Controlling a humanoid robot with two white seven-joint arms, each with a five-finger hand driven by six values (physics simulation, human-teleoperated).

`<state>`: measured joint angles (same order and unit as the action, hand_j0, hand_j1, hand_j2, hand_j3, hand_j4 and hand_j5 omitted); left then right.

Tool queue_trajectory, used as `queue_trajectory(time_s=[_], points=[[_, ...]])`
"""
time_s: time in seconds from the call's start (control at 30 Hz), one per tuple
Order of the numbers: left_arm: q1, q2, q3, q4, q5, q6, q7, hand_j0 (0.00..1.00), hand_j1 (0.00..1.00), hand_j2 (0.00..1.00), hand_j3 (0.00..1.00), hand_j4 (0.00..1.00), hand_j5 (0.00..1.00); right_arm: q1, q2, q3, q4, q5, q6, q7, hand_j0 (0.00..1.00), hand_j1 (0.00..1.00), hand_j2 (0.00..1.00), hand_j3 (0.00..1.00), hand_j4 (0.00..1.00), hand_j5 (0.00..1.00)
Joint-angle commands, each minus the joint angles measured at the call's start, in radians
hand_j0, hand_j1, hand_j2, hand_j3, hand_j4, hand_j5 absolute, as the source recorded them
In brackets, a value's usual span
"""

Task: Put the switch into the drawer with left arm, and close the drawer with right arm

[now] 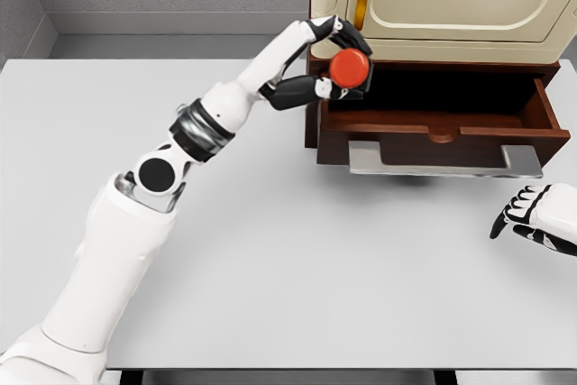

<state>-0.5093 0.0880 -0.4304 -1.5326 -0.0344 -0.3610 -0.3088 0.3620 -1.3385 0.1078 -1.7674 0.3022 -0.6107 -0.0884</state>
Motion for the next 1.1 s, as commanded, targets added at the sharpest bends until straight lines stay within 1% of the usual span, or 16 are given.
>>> queue_trajectory(time_s=[0.0, 0.07, 0.13, 0.2, 0.27, 0.3, 0.37, 0.5, 0.53, 0.6, 0.7, 0.9, 0.97, 1.0, 1.03, 1.07], points=[[0.0, -0.017, 0.001, 0.002, -0.025, 0.001, 0.0, 0.39, 0.39, 0.39, 0.39, 0.39, 0.39, 0.0, -0.002, 0.0, 0.0, -0.006, 0.0, 0.001, 0.5, 0.5, 0.5, 0.5, 0.5, 0.5], [-0.017, -0.027, 0.001, 0.019, -0.044, -0.001, 0.0, 0.39, 0.39, 0.39, 0.39, 0.39, 0.39, 0.0, -0.002, 0.0, 0.0, -0.006, 0.0, 0.001, 0.5, 0.5, 0.5, 0.5, 0.5, 0.5], [-0.032, -0.045, 0.002, 0.035, -0.09, 0.001, 0.0, 0.39, 0.39, 0.39, 0.39, 0.39, 0.39, 0.0, -0.002, 0.0, 0.0, -0.006, 0.0, 0.001, 0.5, 0.5, 0.5, 0.5, 0.5, 0.5], [-0.043, -0.05, 0.001, 0.045, -0.096, -0.001, 0.0, 0.39, 0.39, 0.39, 0.39, 0.39, 0.39, 0.0, -0.002, 0.0, 0.0, -0.006, 0.0, 0.001, 0.5, 0.5, 0.5, 0.5, 0.5, 0.5], [-0.055, -0.073, 0.002, 0.051, -0.139, -0.001, 0.0, 0.39, 0.39, 0.39, 0.39, 0.39, 0.39, 0.0, -0.002, 0.0, -0.001, -0.006, 0.0, 0.001, 0.5, 0.5, 0.5, 0.5, 0.5, 0.5], [-0.063, -0.079, 0.002, 0.071, -0.153, -0.001, 0.0, 0.39, 0.39, 0.39, 0.39, 0.39, 0.39, 0.0, -0.002, 0.0, 0.0, -0.006, 0.0, 0.001, 0.5, 0.5, 0.5, 0.5, 0.5, 0.5], [-0.077, -0.086, 0.001, 0.086, -0.165, -0.001, 0.0, 0.39, 0.39, 0.39, 0.39, 0.39, 0.39, 0.0, -0.002, 0.0, 0.0, -0.006, 0.0, 0.001, 0.5, 0.5, 0.5, 0.5, 0.5, 0.5], [-0.087, -0.088, 0.001, 0.088, -0.203, -0.001, 0.0, 0.39, 0.39, 0.39, 0.39, 0.39, 0.39, 0.0, -0.002, 0.0, 0.0, -0.006, 0.0, 0.001, 0.5, 0.5, 0.5, 0.5, 0.5, 0.5], [-0.092, -0.088, 0.001, 0.092, -0.228, -0.003, 0.0, 0.39, 0.39, 0.39, 0.39, 0.39, 0.39, 0.0, -0.002, 0.0, 0.0, -0.006, 0.0, 0.001, 0.49, 0.49, 0.49, 0.49, 0.49, 0.49], [-0.092, -0.088, -0.001, 0.091, -0.236, -0.007, 0.0, 0.39, 0.39, 0.39, 0.39, 0.39, 0.39, 0.0, -0.001, -0.002, 0.0, -0.006, 0.0, -0.001, 0.5, 0.5, 0.5, 0.5, 0.5, 0.5], [-0.094, -0.088, 0.001, 0.085, -0.277, -0.012, 0.0, 0.4, 0.4, 0.4, 0.4, 0.4, 0.4, 0.0, -0.001, 0.0, 0.0, -0.006, 0.0, 0.001, 0.5, 0.5, 0.5, 0.5, 0.5, 0.5], [-0.104, -0.088, -0.001, 0.066, -0.328, -0.013, 0.0, 0.4, 0.4, 0.4, 0.4, 0.4, 0.4, 0.0, 0.001, 0.0, 0.0, -0.006, 0.0, 0.001, 0.5, 0.5, 0.5, 0.5, 0.5, 0.5], [-0.104, -0.088, -0.001, 0.058, -0.332, -0.013, 0.0, 0.4, 0.4, 0.4, 0.4, 0.4, 0.4, 0.0, -0.001, 0.0, 0.0, -0.006, 0.0, 0.001, 0.49, 0.49, 0.49, 0.49, 0.49, 0.49], [-0.106, -0.088, -0.001, 0.057, -0.335, -0.013, -0.001, 0.41, 0.41, 0.41, 0.41, 0.41, 0.41, 0.0, 0.001, 0.0, 0.0, -0.006, 0.0, 0.001, 0.49, 0.49, 0.49, 0.49, 0.49, 0.49], [-0.106, -0.088, -0.001, 0.057, -0.363, -0.013, 0.0, 0.47, 0.47, 0.47, 0.47, 0.47, 0.47, 0.0, 0.001, 0.0, 0.0, -0.006, 0.0, -0.001, 0.49, 0.49, 0.49, 0.49, 0.49, 0.49], [-0.104, -0.088, 0.001, 0.046, -0.368, -0.012, 0.0, 0.56, 0.56, 0.56, 0.56, 0.56, 0.56, 0.0, -0.001, 0.0, 0.0, -0.006, 0.0, -0.001, 0.49, 0.49, 0.49, 0.49, 0.49, 0.49]])
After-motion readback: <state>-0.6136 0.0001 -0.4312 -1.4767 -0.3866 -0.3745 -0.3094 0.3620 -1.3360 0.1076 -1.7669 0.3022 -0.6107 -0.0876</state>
